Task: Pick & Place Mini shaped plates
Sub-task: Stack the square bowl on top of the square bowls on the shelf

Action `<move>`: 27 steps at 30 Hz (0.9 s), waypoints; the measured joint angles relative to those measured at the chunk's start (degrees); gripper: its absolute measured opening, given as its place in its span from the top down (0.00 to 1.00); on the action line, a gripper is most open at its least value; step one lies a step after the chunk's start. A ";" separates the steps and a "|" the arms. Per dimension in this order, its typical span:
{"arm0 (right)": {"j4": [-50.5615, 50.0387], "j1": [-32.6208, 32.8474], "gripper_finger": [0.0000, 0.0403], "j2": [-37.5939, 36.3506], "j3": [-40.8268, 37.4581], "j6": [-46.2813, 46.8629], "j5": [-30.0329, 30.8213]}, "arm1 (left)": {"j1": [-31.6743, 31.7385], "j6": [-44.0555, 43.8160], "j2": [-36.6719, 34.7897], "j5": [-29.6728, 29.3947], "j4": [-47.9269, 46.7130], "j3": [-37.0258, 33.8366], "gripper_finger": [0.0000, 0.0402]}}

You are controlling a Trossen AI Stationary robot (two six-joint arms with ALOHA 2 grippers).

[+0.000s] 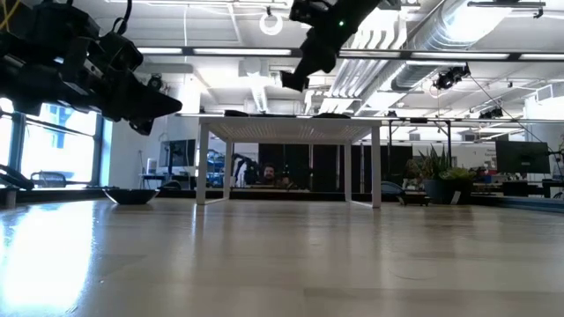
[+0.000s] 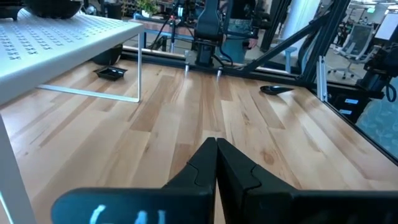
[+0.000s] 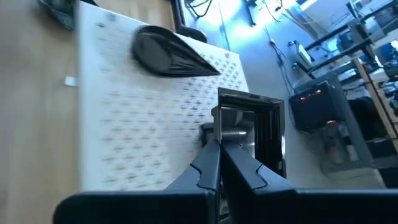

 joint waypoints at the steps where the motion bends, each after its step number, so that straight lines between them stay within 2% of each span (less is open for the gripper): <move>1: -0.11 -1.08 0.99 0.65 0.92 -1.17 -0.89 | 0.00 0.00 0.00 -0.01 0.02 0.00 1.00; 8: -3.96 -6.44 0.99 5.11 6.91 -4.18 -7.75 | 0.00 0.00 0.00 -0.11 0.01 -0.01 1.00; 18: -7.53 -10.16 0.99 11.67 11.61 -9.33 -9.92 | 0.00 -0.51 0.00 -0.13 -0.21 -0.01 1.00; 27: -8.11 -10.90 0.96 11.65 11.40 -9.36 -11.41 | -0.01 -1.51 0.00 -0.11 -1.09 -0.01 1.00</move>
